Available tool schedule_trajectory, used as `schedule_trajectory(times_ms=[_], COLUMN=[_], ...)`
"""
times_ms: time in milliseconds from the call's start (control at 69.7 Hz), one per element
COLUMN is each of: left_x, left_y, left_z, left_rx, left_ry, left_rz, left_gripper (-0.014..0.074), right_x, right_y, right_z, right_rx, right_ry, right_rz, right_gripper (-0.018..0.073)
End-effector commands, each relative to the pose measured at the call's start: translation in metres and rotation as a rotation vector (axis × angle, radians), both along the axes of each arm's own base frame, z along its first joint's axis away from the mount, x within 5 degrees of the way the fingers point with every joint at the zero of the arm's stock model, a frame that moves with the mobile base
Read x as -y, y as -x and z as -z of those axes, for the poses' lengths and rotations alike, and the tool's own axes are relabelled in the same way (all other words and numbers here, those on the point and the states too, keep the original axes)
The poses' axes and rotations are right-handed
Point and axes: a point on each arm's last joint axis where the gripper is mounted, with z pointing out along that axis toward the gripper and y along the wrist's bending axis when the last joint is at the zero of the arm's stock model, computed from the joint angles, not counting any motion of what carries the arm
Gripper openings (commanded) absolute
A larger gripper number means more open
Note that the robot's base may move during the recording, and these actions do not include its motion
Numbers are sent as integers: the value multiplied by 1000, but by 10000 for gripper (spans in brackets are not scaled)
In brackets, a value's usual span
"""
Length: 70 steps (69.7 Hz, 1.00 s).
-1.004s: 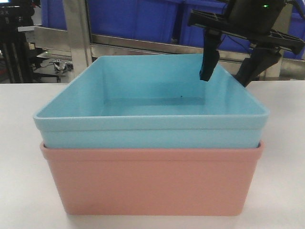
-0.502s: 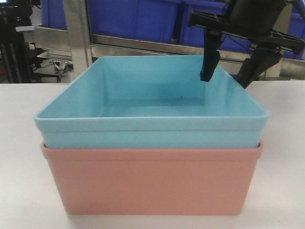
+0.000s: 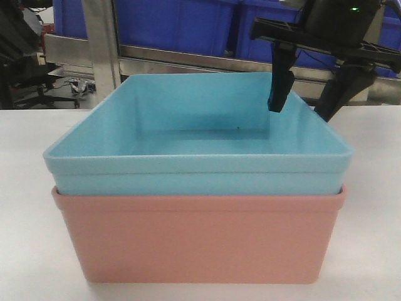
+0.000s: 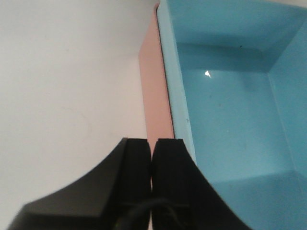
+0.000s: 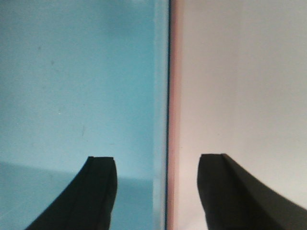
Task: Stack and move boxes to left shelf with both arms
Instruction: 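Lower both grippers onto the stacked bins' near rim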
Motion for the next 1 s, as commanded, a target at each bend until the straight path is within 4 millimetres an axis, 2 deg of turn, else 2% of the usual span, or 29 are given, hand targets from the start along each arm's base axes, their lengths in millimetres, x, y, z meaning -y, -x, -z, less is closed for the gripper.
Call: schedule_trajectory(times_ms=[0, 115, 172, 316, 373, 488, 631, 775, 990], left_x=[5, 17, 28, 55, 64, 76, 83, 94, 101], left_y=[-12, -25, -32, -47, -52, -57, -61, -58, -67], left_z=[-15, -15, -16, -26, -30, -30, -19, -10, 16], left_rx=[42, -19, -37, -13, -27, -98, -189, -260, -355], left_ry=[44, -6, -24, -20, 2, 8, -83, -128, -158], left_rz=[-3, 105, 165, 230, 229, 203, 107, 106, 41], left_gripper=[-12, 16, 88, 336, 387, 386, 386, 386, 386], right_x=[2, 2, 2, 2, 2, -4, -15, -14, -11], right_y=[4, 4, 4, 5, 5, 8, 13, 13, 15], right_z=[-28, -28, -28, -27, -27, -27, -27, -26, -24], right_rx=[96, 98, 98, 90, 89, 89, 95, 89, 60], right_ry=[-31, -31, -31, -26, -23, -18, 1, 20, 51], right_rz=[-5, -5, -5, -8, -10, -30, -67, -36, -19], right_gripper=[479, 479, 479, 479, 479, 479, 479, 479, 479])
